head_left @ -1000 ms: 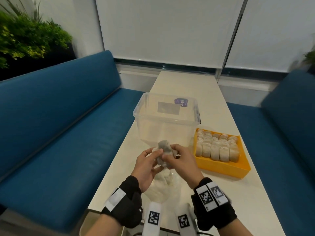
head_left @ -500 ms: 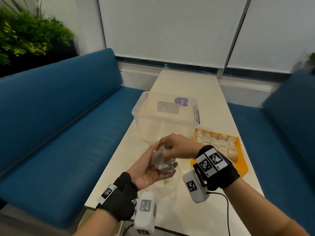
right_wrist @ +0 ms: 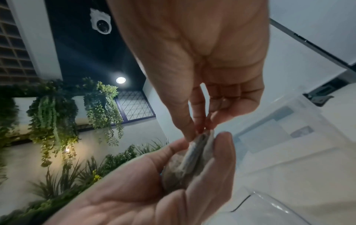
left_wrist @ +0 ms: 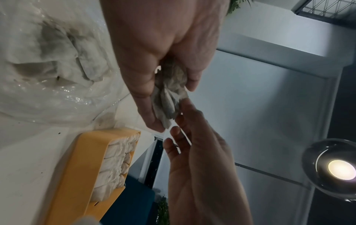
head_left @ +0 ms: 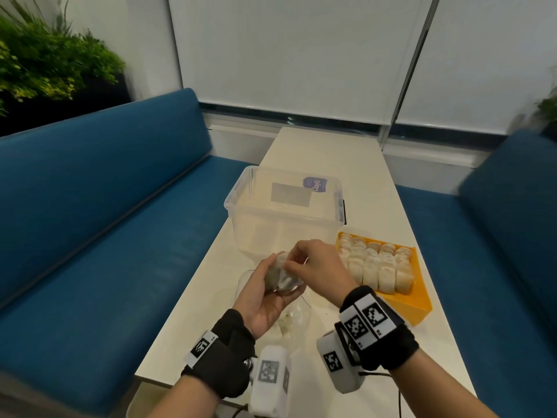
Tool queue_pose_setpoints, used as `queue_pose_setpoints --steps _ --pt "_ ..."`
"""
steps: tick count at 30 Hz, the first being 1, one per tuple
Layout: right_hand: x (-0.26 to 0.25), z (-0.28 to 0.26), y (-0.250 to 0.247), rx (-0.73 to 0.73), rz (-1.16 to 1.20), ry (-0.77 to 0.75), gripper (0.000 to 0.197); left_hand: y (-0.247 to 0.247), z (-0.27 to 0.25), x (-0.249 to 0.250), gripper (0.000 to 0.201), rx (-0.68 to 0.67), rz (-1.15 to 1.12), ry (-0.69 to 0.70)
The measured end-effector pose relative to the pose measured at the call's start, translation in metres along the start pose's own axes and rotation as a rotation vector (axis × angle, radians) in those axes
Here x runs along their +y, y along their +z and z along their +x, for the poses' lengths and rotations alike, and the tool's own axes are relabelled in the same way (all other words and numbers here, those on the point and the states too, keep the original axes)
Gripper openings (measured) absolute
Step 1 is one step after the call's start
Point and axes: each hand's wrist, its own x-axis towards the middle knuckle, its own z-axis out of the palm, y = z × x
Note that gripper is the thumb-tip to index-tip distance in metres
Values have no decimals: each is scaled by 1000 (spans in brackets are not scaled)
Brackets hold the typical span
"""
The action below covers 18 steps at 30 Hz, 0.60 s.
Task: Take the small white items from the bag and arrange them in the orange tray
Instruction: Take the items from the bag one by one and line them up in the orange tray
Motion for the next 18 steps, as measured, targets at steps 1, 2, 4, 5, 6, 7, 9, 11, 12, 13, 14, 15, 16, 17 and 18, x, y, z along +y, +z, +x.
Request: queue_pose_setpoints --steps 1,2,4,5,6,7,9,11,12,13,14,15,16,17,18 --pt "0 1 0 -9 5 1 10 1 0 -1 26 -1 1 5" --pt "0 3 -3 -20 14 1 9 2 1 -2 25 0 -5 4" --pt "-2 7 -13 -36 37 -16 7 1 3 -1 29 -3 -25 -3" --pt "-4 10 -21 -43 35 -35 6 -1 4 0 33 -5 -26 -4" --pt "-7 14 -29 -50 21 -61 5 -3 5 1 38 -10 -18 0" --pt "-11 17 -38 -59 -1 -88 5 -6 7 2 43 -18 -5 6" --pt "-18 24 -55 -89 -37 -140 6 -9 9 5 49 -54 35 15" --pt "-26 30 -69 -128 -74 -186 7 -7 7 8 49 -119 86 33" --pt "-29 31 -74 -148 -106 -209 7 -5 7 9 48 -153 117 49" --pt "-31 32 -79 -162 -144 -231 8 -2 6 10 48 -187 152 65" --pt "-33 33 -83 -166 -177 -249 9 2 6 11 48 -214 190 82" --pt "-34 33 -87 -162 -201 -264 10 5 7 12 48 -229 225 98" --pt "-34 33 -90 -150 -217 -274 11 8 8 12 46 -236 259 116" --pt "-34 32 -94 -137 -226 -283 11 11 10 12 43 -237 290 133" --pt "-33 31 -97 -126 -233 -288 11 13 11 11 38 -231 320 149"
